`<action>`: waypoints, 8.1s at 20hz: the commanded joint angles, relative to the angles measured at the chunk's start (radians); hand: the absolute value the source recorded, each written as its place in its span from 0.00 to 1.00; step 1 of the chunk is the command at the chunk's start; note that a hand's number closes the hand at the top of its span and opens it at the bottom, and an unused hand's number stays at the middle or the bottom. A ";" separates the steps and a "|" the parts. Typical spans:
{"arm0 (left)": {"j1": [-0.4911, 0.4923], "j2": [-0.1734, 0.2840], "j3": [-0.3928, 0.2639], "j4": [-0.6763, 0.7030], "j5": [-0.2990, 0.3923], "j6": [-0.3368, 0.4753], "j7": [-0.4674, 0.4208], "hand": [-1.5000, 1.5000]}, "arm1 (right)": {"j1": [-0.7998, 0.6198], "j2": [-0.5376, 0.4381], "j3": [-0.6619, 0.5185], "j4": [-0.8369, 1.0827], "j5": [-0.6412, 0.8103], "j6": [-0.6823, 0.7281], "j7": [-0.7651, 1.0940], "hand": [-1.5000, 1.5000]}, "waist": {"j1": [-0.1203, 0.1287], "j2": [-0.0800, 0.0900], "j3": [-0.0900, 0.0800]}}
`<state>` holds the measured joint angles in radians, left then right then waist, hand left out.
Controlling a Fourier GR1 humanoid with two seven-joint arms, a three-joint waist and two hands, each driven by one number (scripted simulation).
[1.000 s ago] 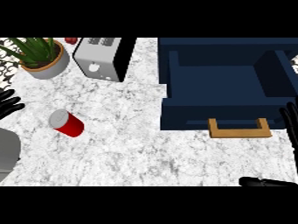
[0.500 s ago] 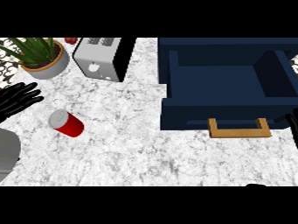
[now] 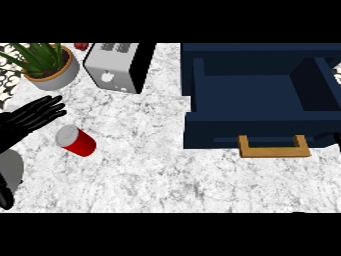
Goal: Pick up the can, place it into the drawer and close the drawer
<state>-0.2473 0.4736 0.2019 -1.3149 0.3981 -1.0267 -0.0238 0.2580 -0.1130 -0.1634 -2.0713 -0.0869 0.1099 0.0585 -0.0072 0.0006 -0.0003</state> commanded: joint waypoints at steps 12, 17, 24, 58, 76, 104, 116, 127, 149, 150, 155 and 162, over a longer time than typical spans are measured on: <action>-0.076 -0.005 -0.002 0.319 -0.430 0.008 -0.465 0.00 | -0.012 0.033 0.007 0.001 0.018 0.027 -0.012 0.00 | -0.005 0.002 -0.001; -0.093 0.004 -0.064 0.456 -0.530 0.091 -0.619 0.00 | 0.023 0.034 0.008 -0.008 0.028 0.039 -0.017 0.00 | -0.015 0.005 -0.002; -0.113 0.019 -0.147 0.553 -0.572 0.153 -0.727 0.00 | -0.004 0.014 -0.031 0.057 -0.001 0.069 -0.064 0.00 | -0.015 0.006 -0.002; -0.352 -0.018 -0.318 1.005 -0.628 0.312 -0.942 0.00 | -0.020 0.046 -0.007 -0.033 0.020 0.039 -0.004 0.00 | -0.031 0.012 -0.003; -0.387 -0.063 -0.366 1.044 -0.632 0.281 -0.985 1.00 | 0.012 0.053 -0.021 -0.056 -0.018 0.064 0.013 0.00 | -0.028 0.010 -0.002; -0.263 -0.344 -0.098 0.581 -0.235 1.009 -0.437 1.00 | 0.119 0.091 -0.062 -0.164 -0.023 0.063 0.020 0.00 | 0.038 -0.018 0.003; -0.353 -0.471 -0.322 0.075 -0.334 1.286 0.028 1.00 | 0.033 0.050 -0.126 -0.107 -0.056 0.069 0.031 0.00 | 0.008 -0.004 0.001; -0.628 -0.473 -0.415 0.093 -0.376 1.453 0.218 1.00 | 0.085 0.064 -0.137 -0.151 -0.095 0.119 0.030 0.00 | -0.012 -0.001 0.001; -1.153 -0.474 -0.469 0.657 -0.144 1.581 0.193 1.00 | -0.011 0.085 -0.091 -0.082 -0.010 0.078 0.042 0.00 | -0.038 0.009 0.002; -1.208 -0.474 -0.460 0.676 -0.135 1.575 0.219 1.00 | 0.045 0.087 -0.081 -0.146 -0.011 0.098 0.056 0.00 | -0.047 0.008 0.002; -1.241 -0.474 -0.559 0.750 -0.062 1.609 0.178 1.00 | -0.041 0.068 -0.094 -0.051 -0.005 0.091 0.032 0.00 | -0.055 0.012 0.003; -1.272 -0.474 -0.633 0.842 0.019 1.625 0.147 1.00 | -0.065 0.063 -0.087 -0.085 -0.014 0.084 0.071 0.00 | -0.078 0.017 0.003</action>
<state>-1.4870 0.0000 -0.3789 -0.5143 0.3833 0.5825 0.1239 0.2205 -0.0401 -0.2512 -2.1581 -0.1036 0.1980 0.1131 -0.0761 0.0162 0.0024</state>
